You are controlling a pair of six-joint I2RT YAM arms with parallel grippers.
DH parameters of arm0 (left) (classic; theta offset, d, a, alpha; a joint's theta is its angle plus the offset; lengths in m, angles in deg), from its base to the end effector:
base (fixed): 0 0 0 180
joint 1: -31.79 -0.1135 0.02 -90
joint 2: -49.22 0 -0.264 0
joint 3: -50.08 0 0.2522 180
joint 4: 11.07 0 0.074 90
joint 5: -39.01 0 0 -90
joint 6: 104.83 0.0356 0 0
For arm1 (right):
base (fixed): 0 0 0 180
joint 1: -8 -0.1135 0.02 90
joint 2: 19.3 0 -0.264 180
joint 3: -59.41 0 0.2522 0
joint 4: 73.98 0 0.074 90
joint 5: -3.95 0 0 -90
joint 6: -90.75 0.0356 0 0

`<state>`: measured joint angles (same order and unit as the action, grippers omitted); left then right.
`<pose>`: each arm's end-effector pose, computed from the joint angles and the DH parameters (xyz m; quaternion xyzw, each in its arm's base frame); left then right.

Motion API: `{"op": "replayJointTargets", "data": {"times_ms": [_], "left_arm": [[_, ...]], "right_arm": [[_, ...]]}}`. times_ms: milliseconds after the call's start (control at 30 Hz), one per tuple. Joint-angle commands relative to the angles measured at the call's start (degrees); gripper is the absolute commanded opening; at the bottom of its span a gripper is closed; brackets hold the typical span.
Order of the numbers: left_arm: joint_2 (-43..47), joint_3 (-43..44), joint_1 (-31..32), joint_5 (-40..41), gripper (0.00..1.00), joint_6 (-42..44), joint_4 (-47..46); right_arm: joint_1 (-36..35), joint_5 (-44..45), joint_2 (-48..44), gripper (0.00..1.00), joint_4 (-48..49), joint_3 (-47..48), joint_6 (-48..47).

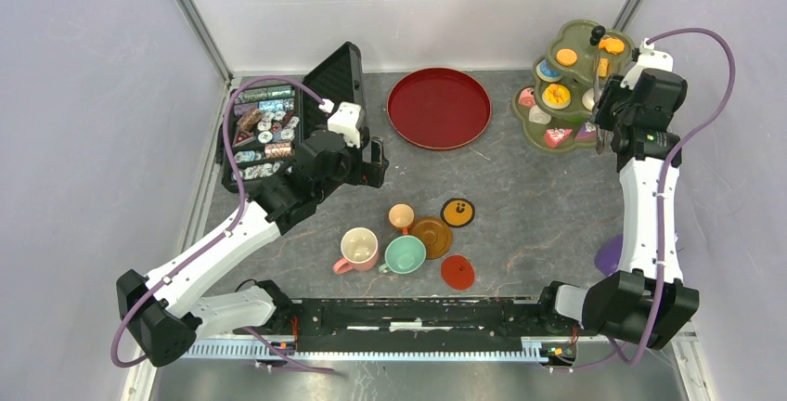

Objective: Serve the afternoon tea

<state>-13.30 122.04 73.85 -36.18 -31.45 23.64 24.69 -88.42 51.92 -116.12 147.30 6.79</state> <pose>0.1880 -0.1574 0.3428 0.1171 0.8322 -0.1652 0.5161 0.2643 -0.0777 0.3887 0.1558 0.8310 -0.0321 0.5330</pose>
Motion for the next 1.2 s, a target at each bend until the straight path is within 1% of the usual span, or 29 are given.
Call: {"op": "replayJointTargets", "data": {"times_ms": [0, 67, 300, 700, 867, 933, 967, 1000, 1067, 1167], "left_arm": [[1.2, 0.8, -0.4, 0.5, 1.00, -1.8, -0.7], [1.3, 0.8, -0.4, 0.6, 1.00, -1.8, -0.7], [1.4, 0.9, -0.4, 0.2, 1.00, -1.9, -0.8], [1.5, 0.9, -0.4, 0.2, 1.00, -2.0, -0.8], [1.4, 0.9, -0.3, 0.1, 1.00, -2.1, -0.8], [1.5, 0.8, -0.4, 0.2, 1.00, -2.1, -0.8], [1.4, 0.8, -0.4, 0.1, 1.00, -2.1, -0.8], [1.3, 0.9, -0.4, 0.1, 1.00, -2.1, -0.8], [1.0, 0.9, -0.4, 0.1, 1.00, -2.2, -0.8], [0.7, 1.0, -0.4, -0.2, 1.00, -2.3, -1.0]], "right_arm": [[0.3, 0.0, -0.2, 0.42, 1.8, 0.8, -0.7], [0.3, 0.1, -0.3, 0.45, 1.9, 1.0, -0.9], [0.3, 0.6, -0.7, 0.47, 1.7, 2.4, -1.1], [0.3, 3.8, -9.8, 0.50, 6.0, 3.2, 0.6], [0.3, -2.9, -12.8, 0.48, 12.4, 1.8, 2.2], [0.2, -8.0, -12.6, 0.47, 14.4, 1.9, 2.1], [-0.1, -12.0, -12.3, 0.47, 16.4, 1.5, 2.4], [-0.8, -16.7, -11.6, 0.47, 17.8, 1.3, 2.9], [-4.9, -22.0, -9.0, 0.47, 20.0, 1.4, 3.5], [-16.9, -20.2, -3.6, 0.47, 20.2, 1.2, 0.2]]}}
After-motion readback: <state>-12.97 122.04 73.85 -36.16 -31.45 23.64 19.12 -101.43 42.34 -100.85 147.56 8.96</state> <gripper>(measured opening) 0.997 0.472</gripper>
